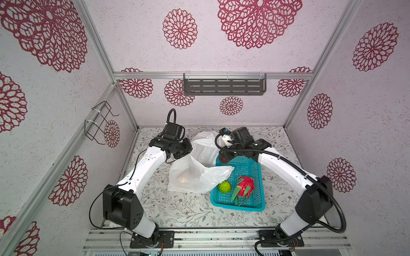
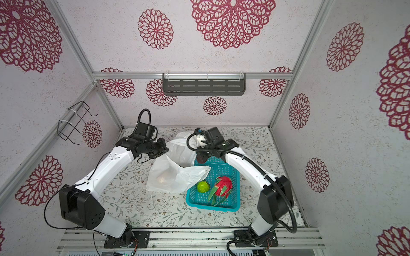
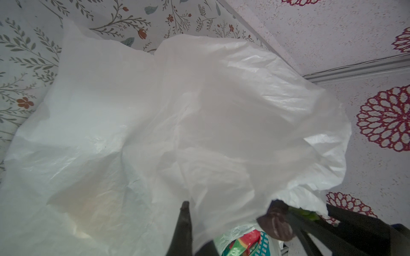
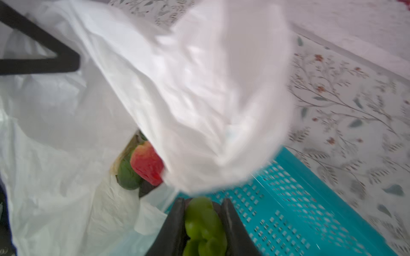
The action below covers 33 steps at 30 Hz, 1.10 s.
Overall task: Place the fruits into the plastic bag
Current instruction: 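Carry the grapes with the right gripper into the bag and release, then return the right gripper to the basket and grasp the spotted green guava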
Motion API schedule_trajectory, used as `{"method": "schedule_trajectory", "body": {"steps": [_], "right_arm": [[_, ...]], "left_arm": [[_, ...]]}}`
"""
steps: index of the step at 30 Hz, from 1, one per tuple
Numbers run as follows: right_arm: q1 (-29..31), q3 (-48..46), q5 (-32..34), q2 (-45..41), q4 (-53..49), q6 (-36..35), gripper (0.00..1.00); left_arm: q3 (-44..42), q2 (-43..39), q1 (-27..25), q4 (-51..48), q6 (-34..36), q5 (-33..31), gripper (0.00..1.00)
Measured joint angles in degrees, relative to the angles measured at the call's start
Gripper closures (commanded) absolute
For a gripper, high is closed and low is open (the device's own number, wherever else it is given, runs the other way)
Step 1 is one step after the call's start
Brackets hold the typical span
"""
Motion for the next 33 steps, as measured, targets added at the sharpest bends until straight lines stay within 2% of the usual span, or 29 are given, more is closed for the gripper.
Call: {"method": "schedule_trajectory", "body": {"steps": [4,8,9,12,14,17,25,29,33], "right_arm": [[5.9,2.8,-4.0,6.6,3.6,1.4,0.75],[8.7,4.6,-8.0,11.1,6.1,3.7,0.71],[8.8,4.8,-8.7,11.8,6.6,4.3,0.67],[8.6,4.8,-9.1,12.6,7.2,5.8,0.40],[8.4,4.8,-8.4,12.6,7.5,6.8,0.33],[8.3,4.2,-6.7,12.2,8.9,7.6,0.28],[6.5,-0.6,-0.9,4.7,10.4,8.0,0.25],[2.1,-4.0,0.0,-3.1,12.2,9.0,0.24],[-4.7,-9.7,0.9,-12.1,13.5,10.9,0.23]], "left_arm": [[-0.4,-0.7,0.0,0.0,0.0,-0.1,1.00],[-0.7,-1.6,0.0,0.0,0.0,-0.2,1.00],[-0.7,-1.8,0.0,0.0,0.0,-0.3,1.00],[-0.7,-2.4,0.0,-0.1,0.0,-0.9,1.00],[-0.7,-2.7,0.0,-0.3,0.0,-1.6,1.00],[-0.7,-2.9,0.0,-0.8,0.0,-2.7,1.00],[-0.7,-2.9,0.0,-1.0,0.0,-4.6,1.00],[-0.7,-2.9,0.0,-1.0,0.0,-5.0,1.00],[-0.7,-2.9,0.0,-1.0,0.0,-5.2,1.00]]}}
